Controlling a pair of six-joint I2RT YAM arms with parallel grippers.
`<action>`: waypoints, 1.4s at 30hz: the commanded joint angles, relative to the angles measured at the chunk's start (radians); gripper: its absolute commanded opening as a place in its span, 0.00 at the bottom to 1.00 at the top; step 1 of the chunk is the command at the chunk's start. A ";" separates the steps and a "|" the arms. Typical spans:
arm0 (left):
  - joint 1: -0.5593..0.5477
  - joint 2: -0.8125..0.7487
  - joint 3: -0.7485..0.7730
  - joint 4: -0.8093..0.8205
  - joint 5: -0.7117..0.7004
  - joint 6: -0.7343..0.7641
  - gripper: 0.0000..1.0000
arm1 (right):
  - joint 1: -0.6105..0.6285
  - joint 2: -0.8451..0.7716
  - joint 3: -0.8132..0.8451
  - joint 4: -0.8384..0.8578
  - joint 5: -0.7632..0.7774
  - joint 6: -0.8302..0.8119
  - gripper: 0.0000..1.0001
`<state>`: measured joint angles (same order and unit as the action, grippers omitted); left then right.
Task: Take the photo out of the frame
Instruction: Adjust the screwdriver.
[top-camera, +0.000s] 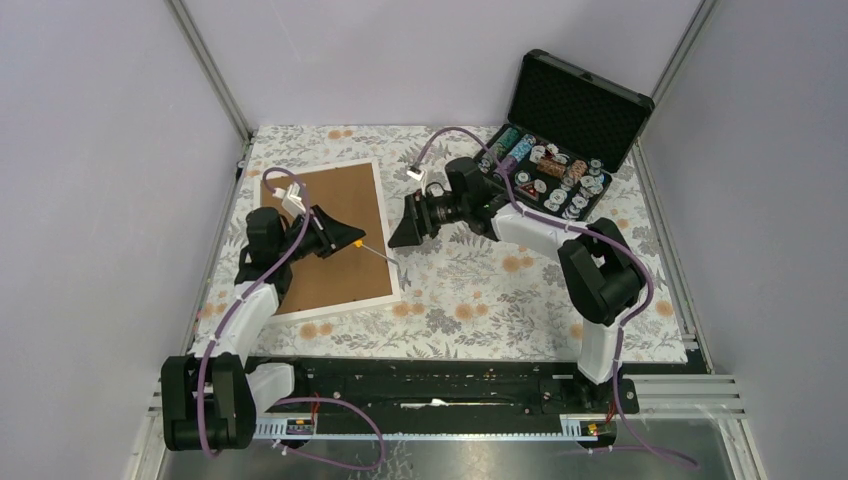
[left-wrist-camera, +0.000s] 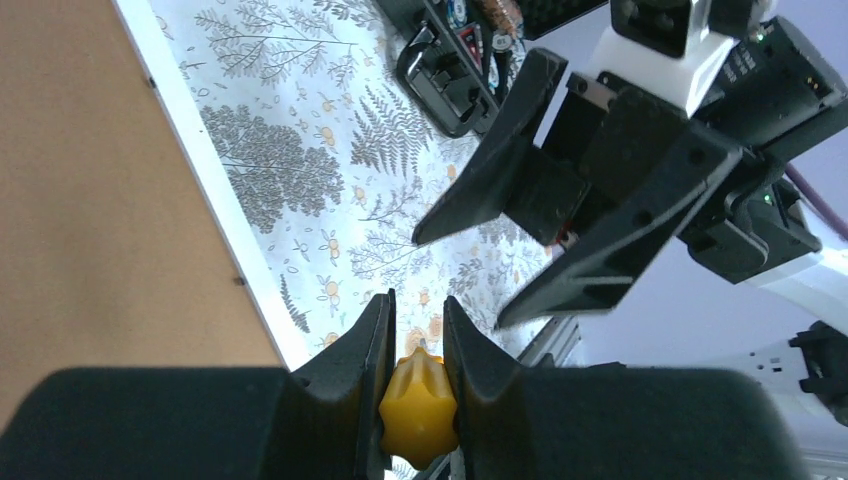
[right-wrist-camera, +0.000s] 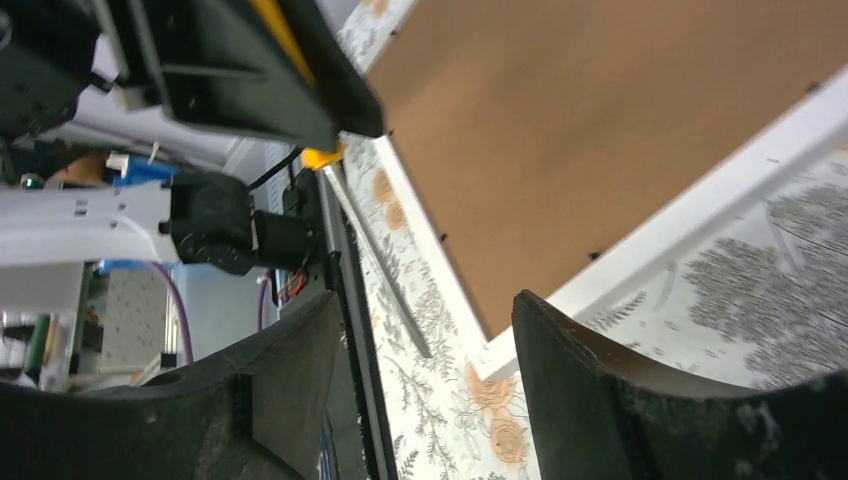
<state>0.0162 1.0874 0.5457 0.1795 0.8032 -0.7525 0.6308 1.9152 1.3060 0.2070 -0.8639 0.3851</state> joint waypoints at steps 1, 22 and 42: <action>0.009 -0.043 -0.003 0.098 0.072 -0.069 0.00 | 0.079 -0.064 0.023 -0.093 -0.055 -0.166 0.70; 0.008 0.051 0.258 -0.605 0.365 0.519 0.34 | 0.152 -0.063 0.172 -0.605 -0.114 -0.621 0.00; -0.117 0.127 0.357 -0.874 0.405 0.720 0.46 | 0.152 -0.139 0.162 -0.772 -0.073 -0.797 0.00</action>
<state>-0.0914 1.2079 0.8715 -0.6834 1.1683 -0.0597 0.7795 1.8294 1.4609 -0.5400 -0.9485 -0.3695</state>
